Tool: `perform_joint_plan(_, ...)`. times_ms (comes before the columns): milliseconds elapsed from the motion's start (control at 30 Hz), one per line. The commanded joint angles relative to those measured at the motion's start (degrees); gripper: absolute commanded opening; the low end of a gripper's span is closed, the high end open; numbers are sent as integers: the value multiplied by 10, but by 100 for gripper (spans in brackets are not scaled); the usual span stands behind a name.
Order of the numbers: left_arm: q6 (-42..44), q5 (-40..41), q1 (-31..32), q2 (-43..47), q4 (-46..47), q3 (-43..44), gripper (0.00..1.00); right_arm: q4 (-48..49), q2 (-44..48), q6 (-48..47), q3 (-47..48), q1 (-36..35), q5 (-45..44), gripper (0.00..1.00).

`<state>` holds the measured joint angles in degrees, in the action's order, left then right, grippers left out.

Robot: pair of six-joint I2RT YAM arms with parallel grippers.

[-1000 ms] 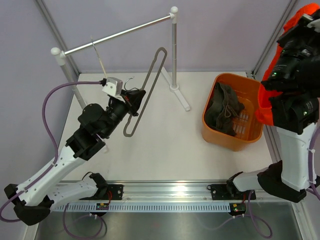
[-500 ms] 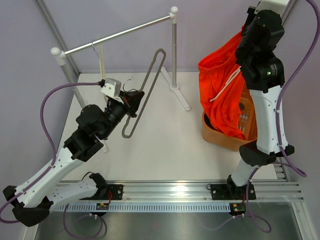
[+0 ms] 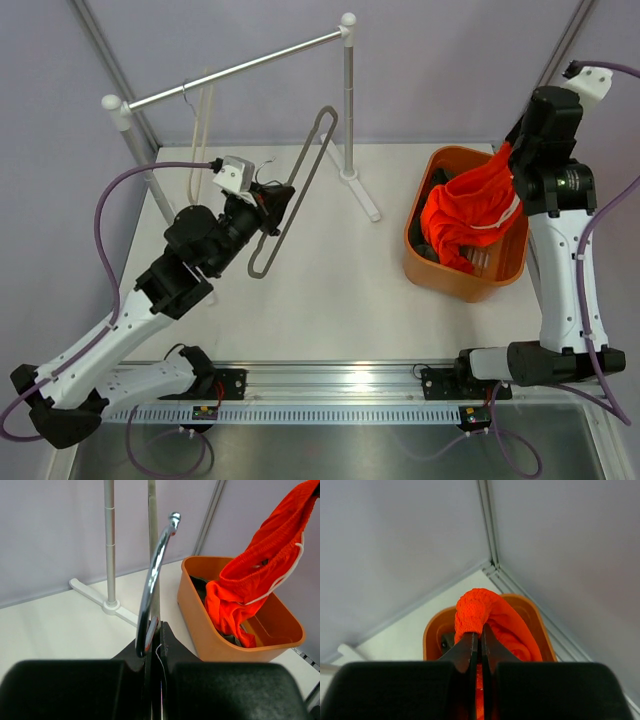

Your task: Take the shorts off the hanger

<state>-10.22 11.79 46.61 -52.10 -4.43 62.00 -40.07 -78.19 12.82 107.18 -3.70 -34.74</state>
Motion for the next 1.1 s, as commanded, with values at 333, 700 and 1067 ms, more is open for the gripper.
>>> perform_joint_plan(333, -64, 231, 57, -99, -90, 141, 0, 82, 9, 112, -267, -3, 154, 39)
perform_joint_plan(700, -71, 381, 93, -234, -179, 305, 0, 46, 76, 99, -248, -3, 183, 79)
perform_joint_plan(1067, -87, 75, -101, -330, -355, 468, 0, 25, 160, 95, -212, -4, 223, 87)
